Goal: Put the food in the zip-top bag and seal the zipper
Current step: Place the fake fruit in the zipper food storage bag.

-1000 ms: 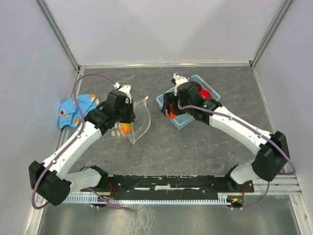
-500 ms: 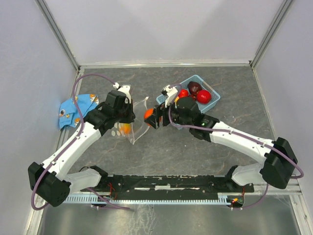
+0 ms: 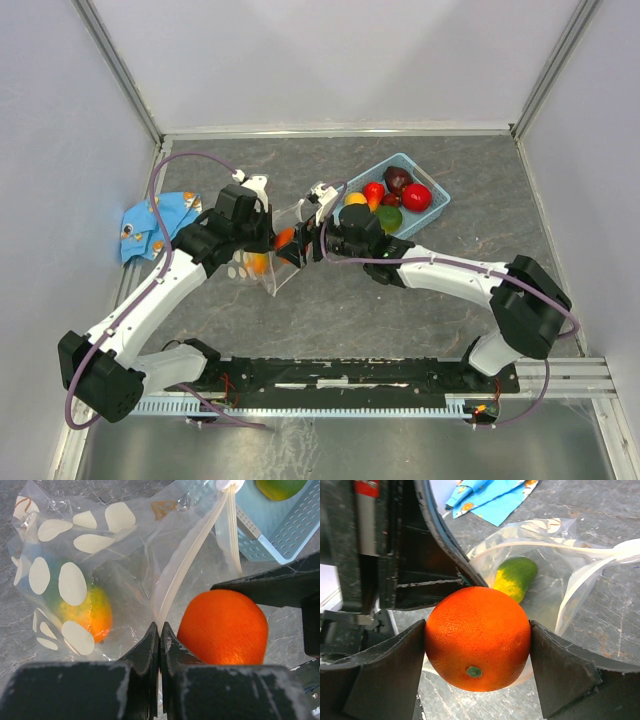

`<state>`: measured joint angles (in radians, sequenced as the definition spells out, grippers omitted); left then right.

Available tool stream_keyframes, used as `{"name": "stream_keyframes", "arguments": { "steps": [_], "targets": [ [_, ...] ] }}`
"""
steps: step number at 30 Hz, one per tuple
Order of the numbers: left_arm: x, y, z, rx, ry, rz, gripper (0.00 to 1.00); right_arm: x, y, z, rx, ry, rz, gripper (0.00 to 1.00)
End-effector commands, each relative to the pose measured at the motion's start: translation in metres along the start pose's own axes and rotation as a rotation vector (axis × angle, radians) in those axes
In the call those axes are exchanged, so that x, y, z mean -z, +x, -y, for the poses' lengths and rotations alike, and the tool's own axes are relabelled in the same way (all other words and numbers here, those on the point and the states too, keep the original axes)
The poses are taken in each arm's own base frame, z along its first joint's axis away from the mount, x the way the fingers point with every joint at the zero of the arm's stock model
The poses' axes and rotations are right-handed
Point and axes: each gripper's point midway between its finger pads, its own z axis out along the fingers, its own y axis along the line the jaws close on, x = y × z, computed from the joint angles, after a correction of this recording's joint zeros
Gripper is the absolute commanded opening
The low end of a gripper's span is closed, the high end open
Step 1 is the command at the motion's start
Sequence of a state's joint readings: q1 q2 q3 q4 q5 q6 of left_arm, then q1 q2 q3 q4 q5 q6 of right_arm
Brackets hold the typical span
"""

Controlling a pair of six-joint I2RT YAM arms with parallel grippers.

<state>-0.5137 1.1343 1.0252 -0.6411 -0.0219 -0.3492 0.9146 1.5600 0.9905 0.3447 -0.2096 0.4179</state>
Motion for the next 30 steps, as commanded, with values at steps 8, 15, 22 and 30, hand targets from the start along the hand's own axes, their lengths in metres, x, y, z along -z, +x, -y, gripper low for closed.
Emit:
{"name": "stream_keyframes", "arguments": {
  "steps": [8,15,22,30],
  "targets": [
    [0.013,-0.017,0.018,-0.038,0.106,0.091,0.03,-0.009,-0.006,0.035,0.047,0.173,0.071,0.83],
    [0.014,-0.015,0.029,-0.049,0.172,0.080,0.03,-0.014,-0.006,0.035,0.014,0.174,0.073,0.91],
    [0.014,-0.015,0.029,-0.050,0.172,0.082,0.03,-0.005,-0.016,0.031,0.012,0.173,0.102,0.99],
    [0.012,-0.017,0.018,-0.037,0.103,0.090,0.03,0.024,-0.035,0.021,0.010,0.197,0.101,0.99]
  ]
}}
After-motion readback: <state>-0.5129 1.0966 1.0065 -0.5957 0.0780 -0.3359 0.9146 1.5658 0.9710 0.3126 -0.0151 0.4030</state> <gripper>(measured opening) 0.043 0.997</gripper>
